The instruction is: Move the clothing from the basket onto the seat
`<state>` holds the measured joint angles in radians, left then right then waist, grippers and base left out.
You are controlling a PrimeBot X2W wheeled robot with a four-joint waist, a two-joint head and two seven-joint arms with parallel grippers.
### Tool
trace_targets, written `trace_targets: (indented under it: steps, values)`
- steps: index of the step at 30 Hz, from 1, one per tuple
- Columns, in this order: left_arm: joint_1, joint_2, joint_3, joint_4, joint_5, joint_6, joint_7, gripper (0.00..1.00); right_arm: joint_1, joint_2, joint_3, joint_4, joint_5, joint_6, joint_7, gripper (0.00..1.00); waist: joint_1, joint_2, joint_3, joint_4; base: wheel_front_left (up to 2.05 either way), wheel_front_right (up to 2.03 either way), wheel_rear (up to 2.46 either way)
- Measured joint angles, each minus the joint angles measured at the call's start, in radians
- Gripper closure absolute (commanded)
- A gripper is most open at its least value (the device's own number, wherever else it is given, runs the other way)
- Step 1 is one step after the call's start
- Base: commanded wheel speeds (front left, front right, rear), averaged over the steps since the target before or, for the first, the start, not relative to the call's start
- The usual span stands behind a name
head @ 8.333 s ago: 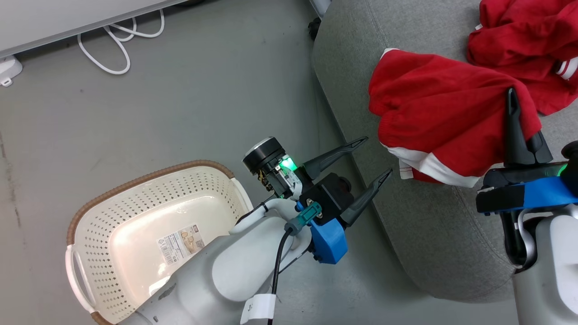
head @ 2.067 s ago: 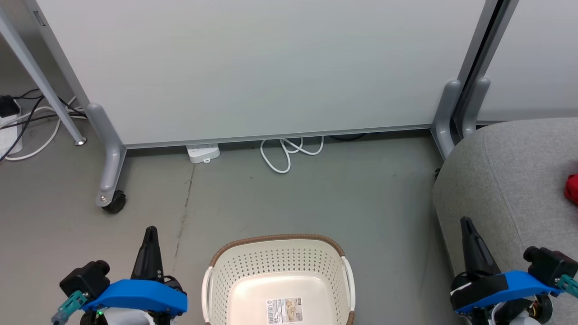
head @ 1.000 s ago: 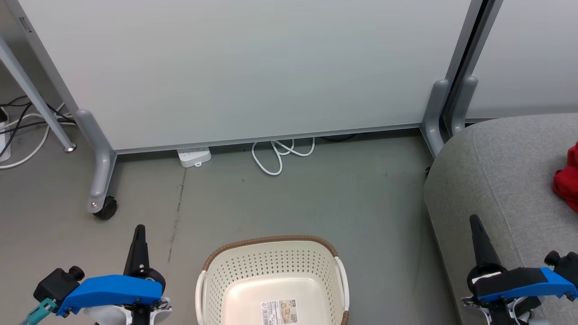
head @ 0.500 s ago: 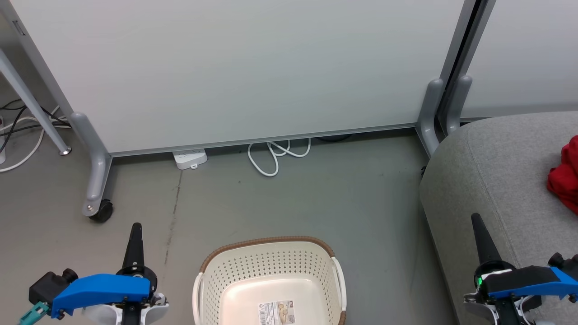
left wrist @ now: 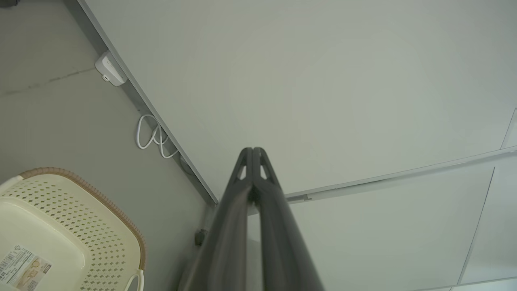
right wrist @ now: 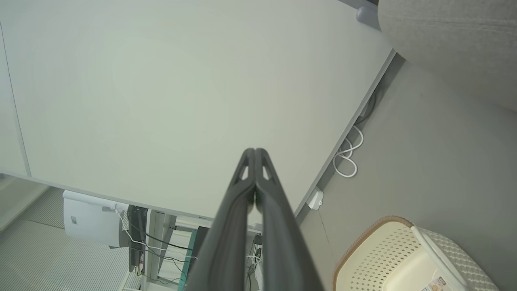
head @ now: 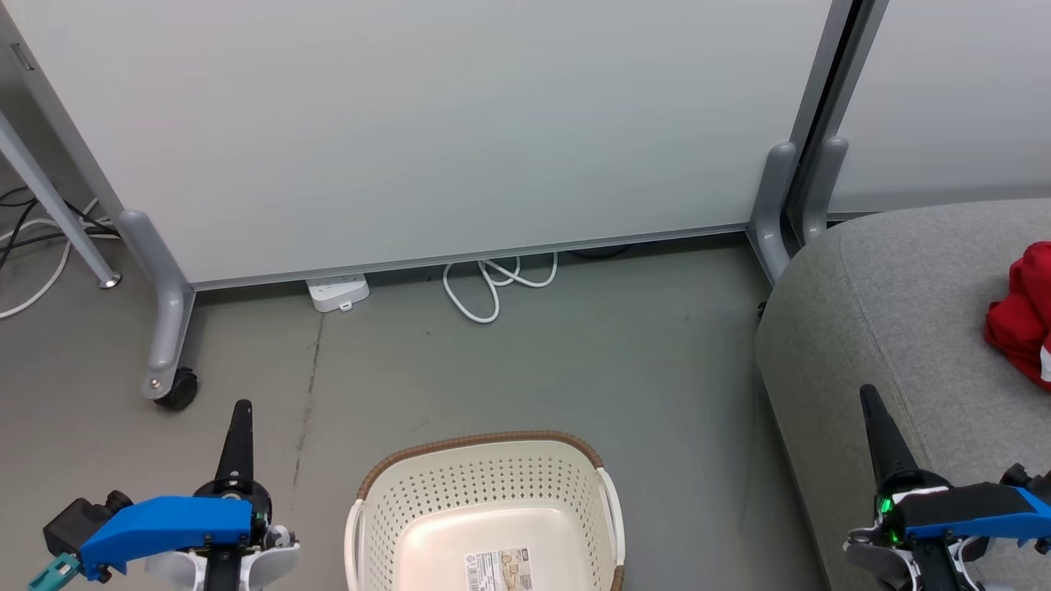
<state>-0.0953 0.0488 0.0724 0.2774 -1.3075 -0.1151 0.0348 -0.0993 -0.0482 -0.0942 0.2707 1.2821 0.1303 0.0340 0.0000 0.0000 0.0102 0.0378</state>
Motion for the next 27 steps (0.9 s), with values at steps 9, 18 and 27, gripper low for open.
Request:
trace_targets:
  steps: [9,18,27]
  values:
    - [-0.001,0.0,0.01,-0.008,-0.075,-0.005,0.018,1.0,0.0,0.0,-0.005,-0.005,0.079,0.0,0.019,1.0,0.0,0.0,-0.002,-0.008,0.0,0.0,0.0]
    - [-0.004,0.0,0.017,-0.015,-0.143,-0.006,0.035,1.0,-0.001,0.0,-0.01,-0.011,0.152,0.0,0.036,1.0,0.0,0.0,-0.003,-0.016,0.0,0.0,0.0]
    - [-0.005,0.0,0.026,-0.021,-0.207,-0.008,0.054,1.0,-0.001,0.0,-0.013,-0.017,0.221,0.0,0.054,1.0,-0.0001,0.0,-0.005,-0.024,0.0,0.0,0.0]
